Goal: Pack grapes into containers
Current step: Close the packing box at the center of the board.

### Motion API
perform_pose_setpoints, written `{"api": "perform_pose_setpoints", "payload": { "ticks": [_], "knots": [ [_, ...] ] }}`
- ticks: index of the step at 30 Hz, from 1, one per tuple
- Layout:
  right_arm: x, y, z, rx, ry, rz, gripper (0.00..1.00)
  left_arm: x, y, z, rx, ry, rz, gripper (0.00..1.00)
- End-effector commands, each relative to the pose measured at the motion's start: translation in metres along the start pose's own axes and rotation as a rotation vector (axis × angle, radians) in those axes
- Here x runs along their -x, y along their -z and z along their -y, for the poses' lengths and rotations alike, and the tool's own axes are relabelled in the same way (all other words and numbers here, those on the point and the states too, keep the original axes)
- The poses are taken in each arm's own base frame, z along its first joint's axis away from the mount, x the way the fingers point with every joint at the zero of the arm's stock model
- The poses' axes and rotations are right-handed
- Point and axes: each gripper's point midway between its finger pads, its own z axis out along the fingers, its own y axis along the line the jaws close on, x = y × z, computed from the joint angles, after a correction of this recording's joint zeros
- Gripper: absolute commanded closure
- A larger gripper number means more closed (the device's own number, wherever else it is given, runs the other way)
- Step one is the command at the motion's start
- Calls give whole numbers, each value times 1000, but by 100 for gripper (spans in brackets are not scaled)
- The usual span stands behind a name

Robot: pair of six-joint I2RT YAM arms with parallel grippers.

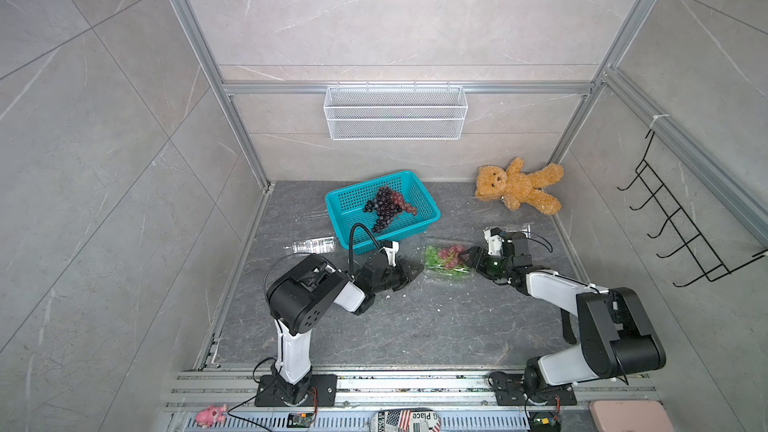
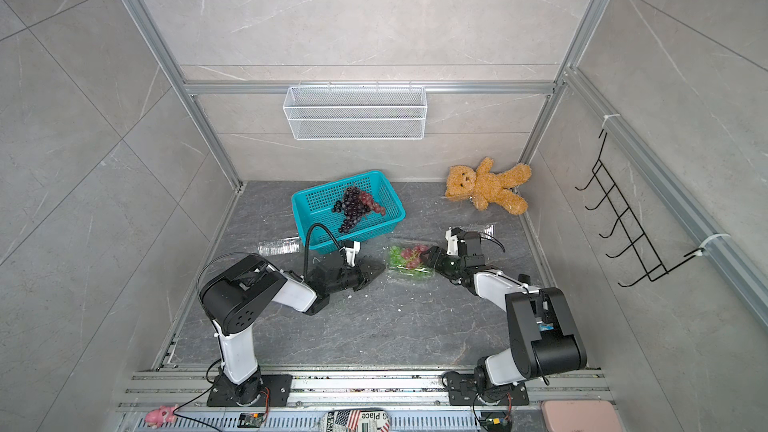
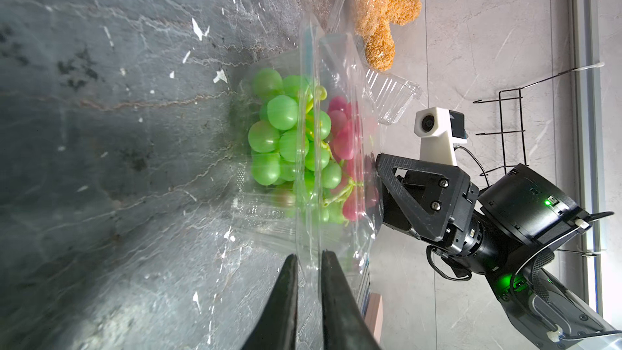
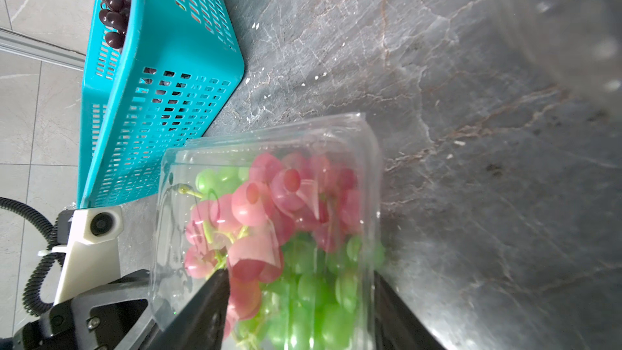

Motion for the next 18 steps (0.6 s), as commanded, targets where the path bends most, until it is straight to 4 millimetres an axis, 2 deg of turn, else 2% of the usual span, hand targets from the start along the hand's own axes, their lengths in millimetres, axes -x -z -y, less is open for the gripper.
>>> {"api": "perform_pose_setpoints", "payload": {
  "ticks": [1, 10, 18],
  "knots": [
    [-17, -5, 10, -19, -31, -44, 36, 3, -8, 14, -37, -27, 11, 84],
    [-22, -8, 12, -16, -35, -48, 37, -2, -16, 11, -11, -23, -2, 86],
    [-23, -7, 10, -11, -36, -47, 38, -5, -19, 13, 7, -31, -11, 82]
  ]
}}
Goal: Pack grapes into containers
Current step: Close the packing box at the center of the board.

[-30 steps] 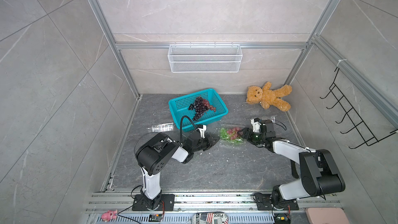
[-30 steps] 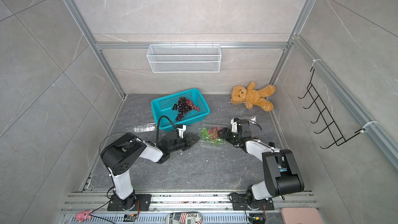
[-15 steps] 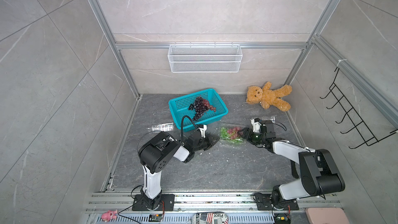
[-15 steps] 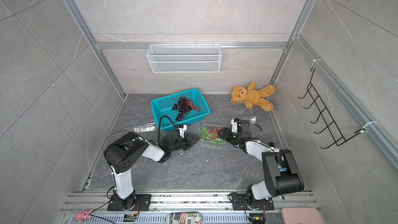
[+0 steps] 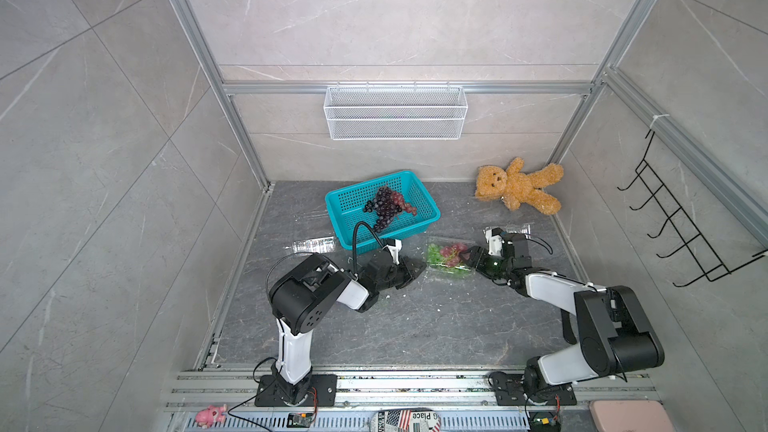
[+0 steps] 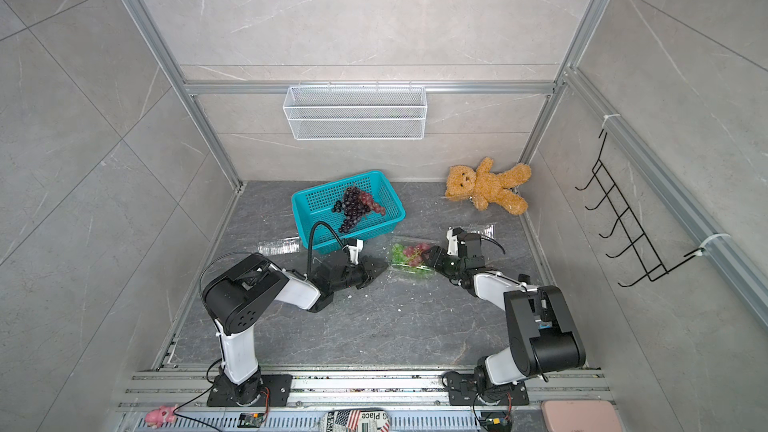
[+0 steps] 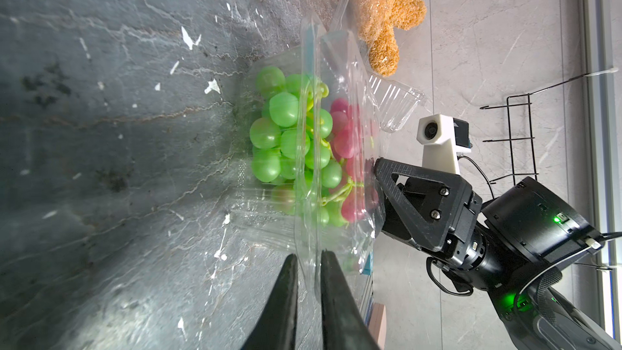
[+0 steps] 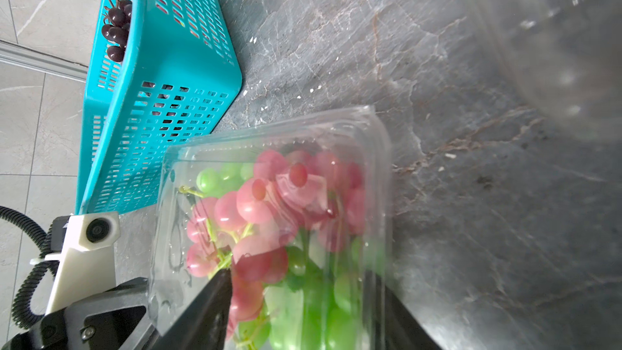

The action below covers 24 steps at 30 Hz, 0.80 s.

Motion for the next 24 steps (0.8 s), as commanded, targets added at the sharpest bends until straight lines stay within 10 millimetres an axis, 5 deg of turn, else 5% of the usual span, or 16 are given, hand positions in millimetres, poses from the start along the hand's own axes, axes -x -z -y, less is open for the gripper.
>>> {"api": "perform_pose_setpoints", "payload": {
  "ticks": [1, 17, 24],
  "knots": [
    [-26, -3, 6, -9, -30, -78, 38, -7, -8, 8, -12, -29, -24, 81],
    [-26, -2, 6, -7, -29, -75, 38, -8, -9, 5, 19, -36, -29, 96],
    [-20, 4, 0, -15, -8, -67, 38, -6, 4, 6, 124, -103, -39, 83]
  ]
}}
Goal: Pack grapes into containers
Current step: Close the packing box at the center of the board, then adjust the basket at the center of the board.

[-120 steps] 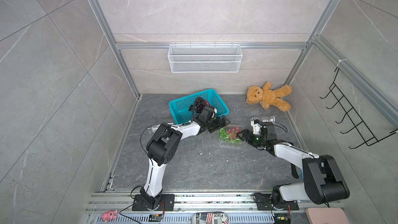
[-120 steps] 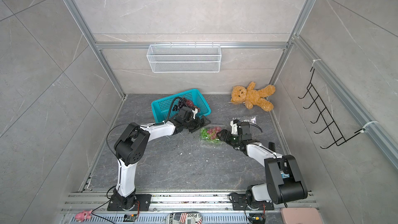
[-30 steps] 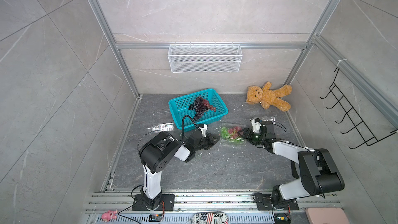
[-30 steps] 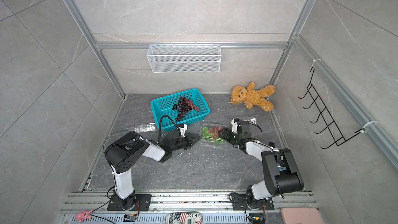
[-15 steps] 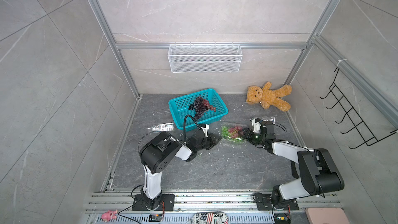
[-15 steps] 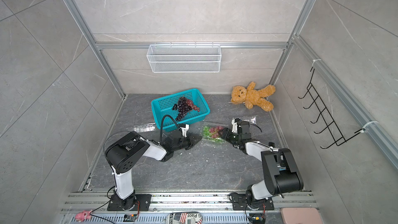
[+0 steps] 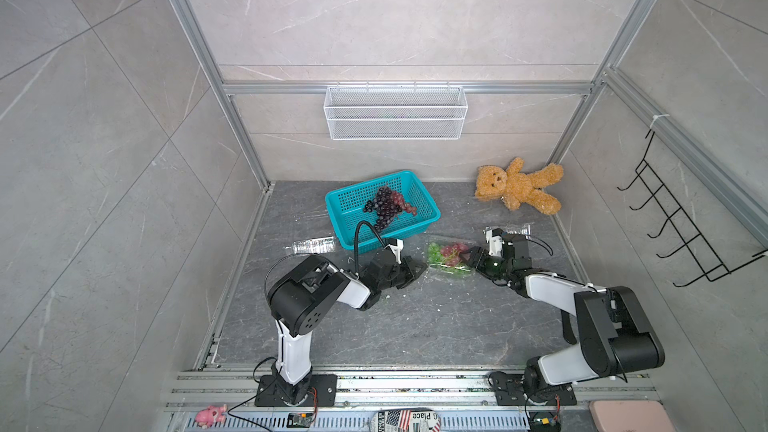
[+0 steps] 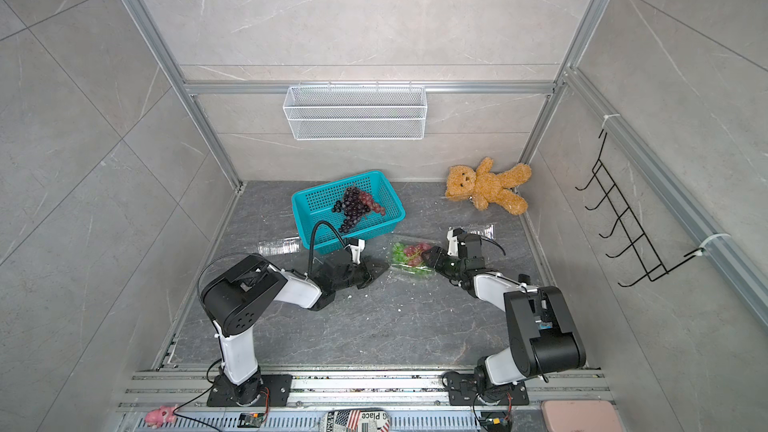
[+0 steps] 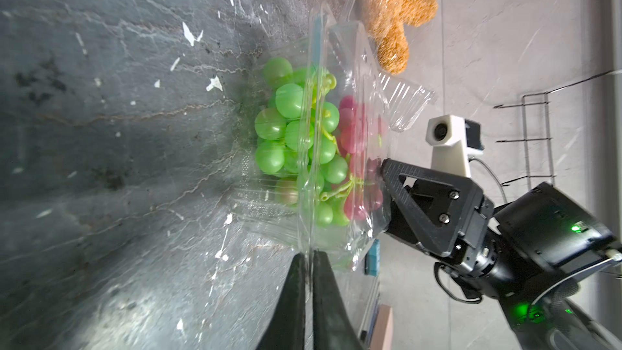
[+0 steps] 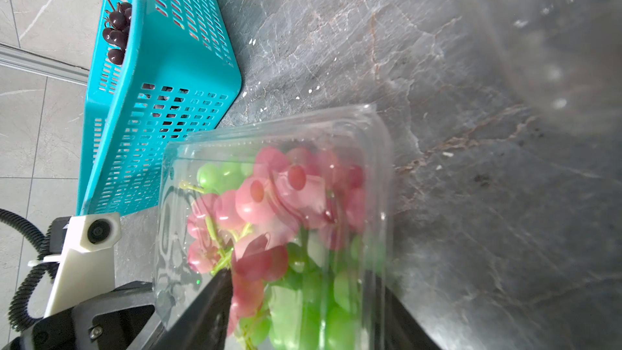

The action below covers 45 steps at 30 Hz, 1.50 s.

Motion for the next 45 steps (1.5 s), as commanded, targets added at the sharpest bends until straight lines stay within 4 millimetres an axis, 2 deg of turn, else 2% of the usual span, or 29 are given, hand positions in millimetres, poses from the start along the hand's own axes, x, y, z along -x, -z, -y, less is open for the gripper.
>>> {"api": "perform_pose_setpoints", "payload": {
  "ticks": [1, 5, 7, 9, 12, 18, 26, 36, 40, 45],
  "knots": [
    [-18, 4, 0, -20, 0, -70, 38, -3, 8, 6, 90, -101, -25, 80],
    [-14, 5, -2, -28, 12, -65, 37, 1, 24, 7, 190, -173, -34, 67],
    [-13, 5, -3, -27, 14, -67, 37, 4, 33, 9, 241, -214, -36, 57],
    [-12, 4, -4, -26, 13, -65, 36, 11, 41, 13, 282, -241, -32, 46],
    [-11, 4, -4, -28, 18, -70, 35, 24, 49, 6, 347, -234, -35, 35],
    [-10, 7, -6, -33, 25, -70, 31, 58, 62, -24, 398, -130, -2, 30],
    [-12, 9, -4, -43, 30, -75, 30, 91, 76, -38, 434, -108, 41, 28],
    [-12, 10, -7, -31, 31, -77, 29, 136, 112, -69, 494, -55, 123, 28],
    [-12, 12, -8, -26, 28, -76, 29, 154, 120, -74, 497, -39, 148, 28],
    [-11, 15, -12, -20, 36, -74, 27, 165, 126, -70, 515, -62, 161, 28]
  ]
}}
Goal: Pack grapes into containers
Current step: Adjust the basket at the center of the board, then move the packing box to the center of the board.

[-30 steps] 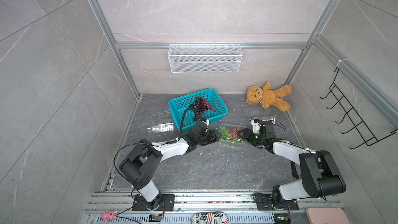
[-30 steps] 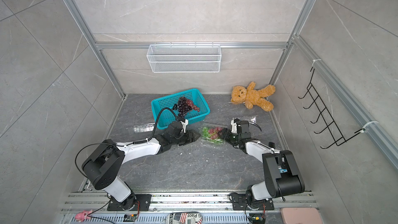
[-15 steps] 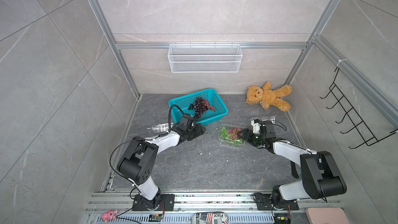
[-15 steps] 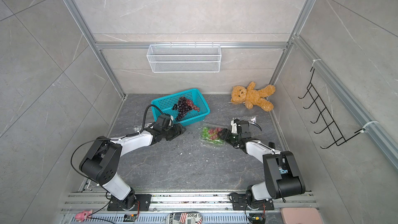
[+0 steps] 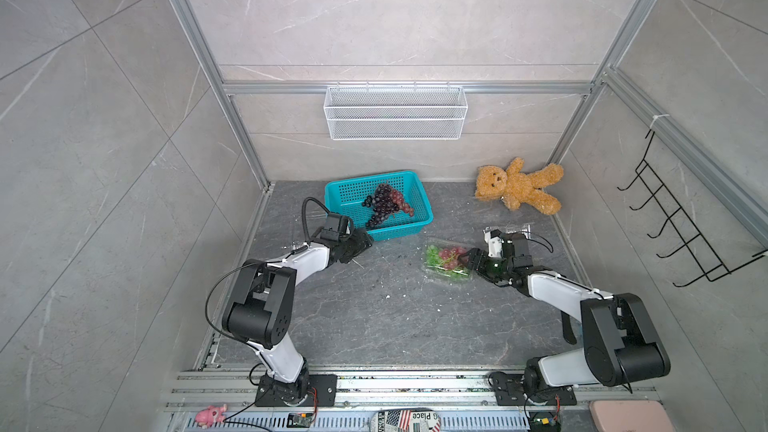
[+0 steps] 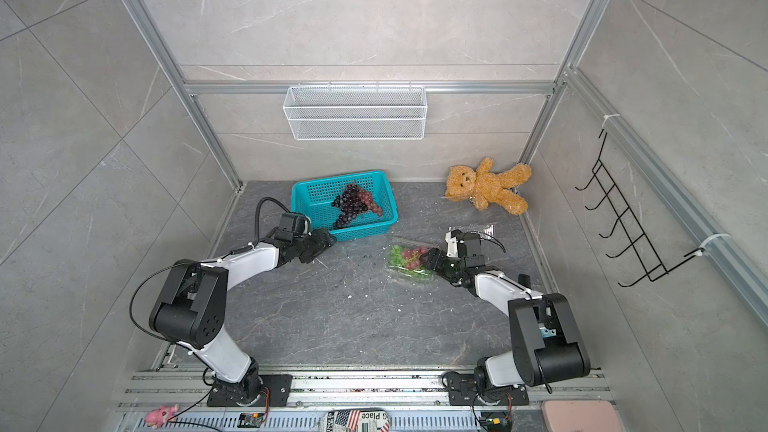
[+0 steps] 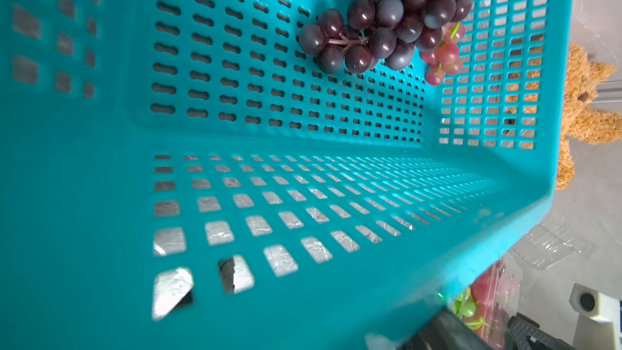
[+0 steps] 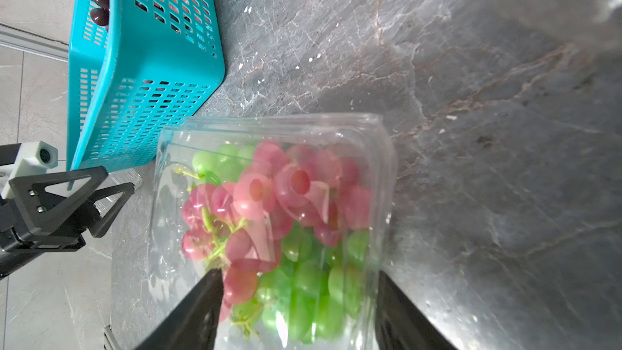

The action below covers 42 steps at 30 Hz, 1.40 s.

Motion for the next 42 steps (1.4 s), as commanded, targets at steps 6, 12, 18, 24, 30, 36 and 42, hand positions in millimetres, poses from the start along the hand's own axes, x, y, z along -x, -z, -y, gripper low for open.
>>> {"api": "perform_pose_setpoints", "payload": {
  "ticks": [6, 12, 18, 24, 30, 36, 42],
  "knots": [
    [6, 10, -10, -13, 38, -6, 18, 14, 9, 26, -93, -46, -1, 27],
    [20, 26, -12, -48, 60, 22, 4, -6, 16, 44, -152, -70, -51, 23],
    [31, 37, -5, -88, 52, 37, 1, -40, 17, 82, -221, -149, -118, 12],
    [29, 31, 0, -89, 27, 27, 8, -85, -13, 142, -300, -239, -234, 1],
    [21, 22, 6, -68, -7, 12, 18, -109, -43, 188, -377, -250, -296, 1],
    [16, 12, 13, -71, -14, -10, 22, -122, -58, 204, -393, -254, -333, 0],
    [16, 9, 15, -76, -18, -13, 26, -135, -65, 215, -404, -256, -359, 1]
  ]
}}
